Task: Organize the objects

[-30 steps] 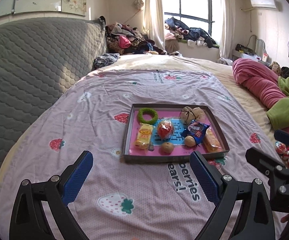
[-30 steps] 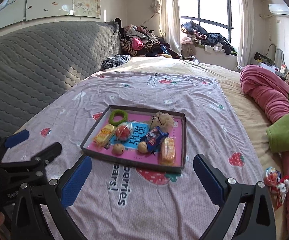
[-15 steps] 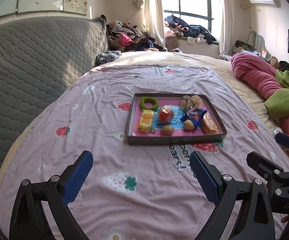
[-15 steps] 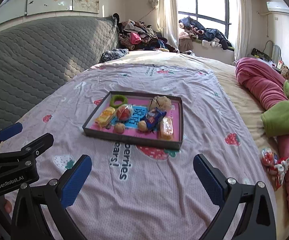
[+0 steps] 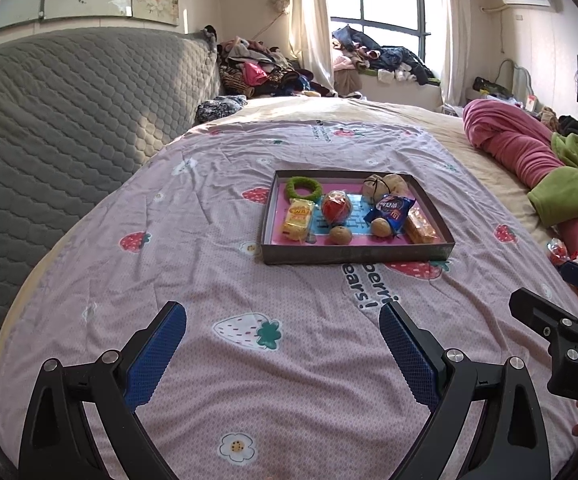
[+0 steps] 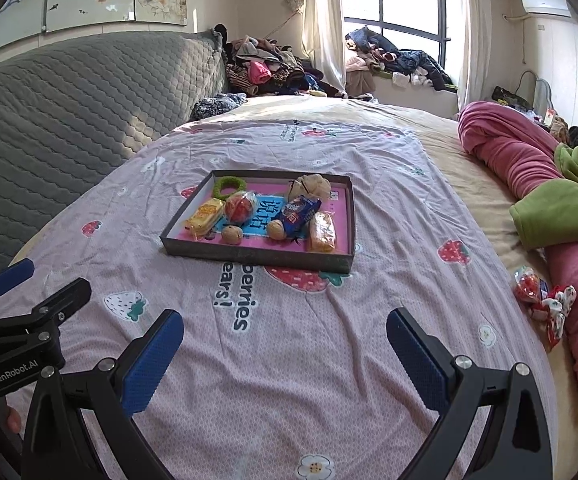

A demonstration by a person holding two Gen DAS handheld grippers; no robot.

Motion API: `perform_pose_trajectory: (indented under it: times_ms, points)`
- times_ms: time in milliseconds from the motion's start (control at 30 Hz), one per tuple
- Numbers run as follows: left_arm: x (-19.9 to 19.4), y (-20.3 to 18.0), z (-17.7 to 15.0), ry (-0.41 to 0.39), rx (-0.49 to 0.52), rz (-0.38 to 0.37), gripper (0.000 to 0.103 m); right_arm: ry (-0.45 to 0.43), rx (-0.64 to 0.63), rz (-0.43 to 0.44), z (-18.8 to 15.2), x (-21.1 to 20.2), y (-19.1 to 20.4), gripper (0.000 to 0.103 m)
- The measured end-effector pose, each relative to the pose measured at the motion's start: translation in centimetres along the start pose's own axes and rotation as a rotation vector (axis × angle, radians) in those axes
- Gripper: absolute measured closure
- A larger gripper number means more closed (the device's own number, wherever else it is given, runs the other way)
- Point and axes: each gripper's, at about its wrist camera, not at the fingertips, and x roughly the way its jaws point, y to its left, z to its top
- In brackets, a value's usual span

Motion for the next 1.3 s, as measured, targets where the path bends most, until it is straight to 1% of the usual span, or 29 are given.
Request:
perform_pose_trajectory:
  times_ms: [367,867,1167,1300]
  points:
    - [1.4,0.3,-2.0,0.041,-0.001,0.007,0.005,0.031,0.022,-0.01,-2.1,0.8,-0.8,0.001]
    - [4.0,0.0,-4.2,0.073,0.007,0.017,0.005,0.076,0.045,-0.007,-4.6,3.3,-1.6,0.001]
    - [4.8,-0.7,-4.9,0.07,0.026,0.024,0.005,0.094,0.044,-0.01,-5.4,4.1,-1.7,0.001]
    - [5.3,-0.6,-5.0,0.077,0.016,0.023,0.005,0.093,0.05,-0.008,-5.5,4.2,-1.8,0.001]
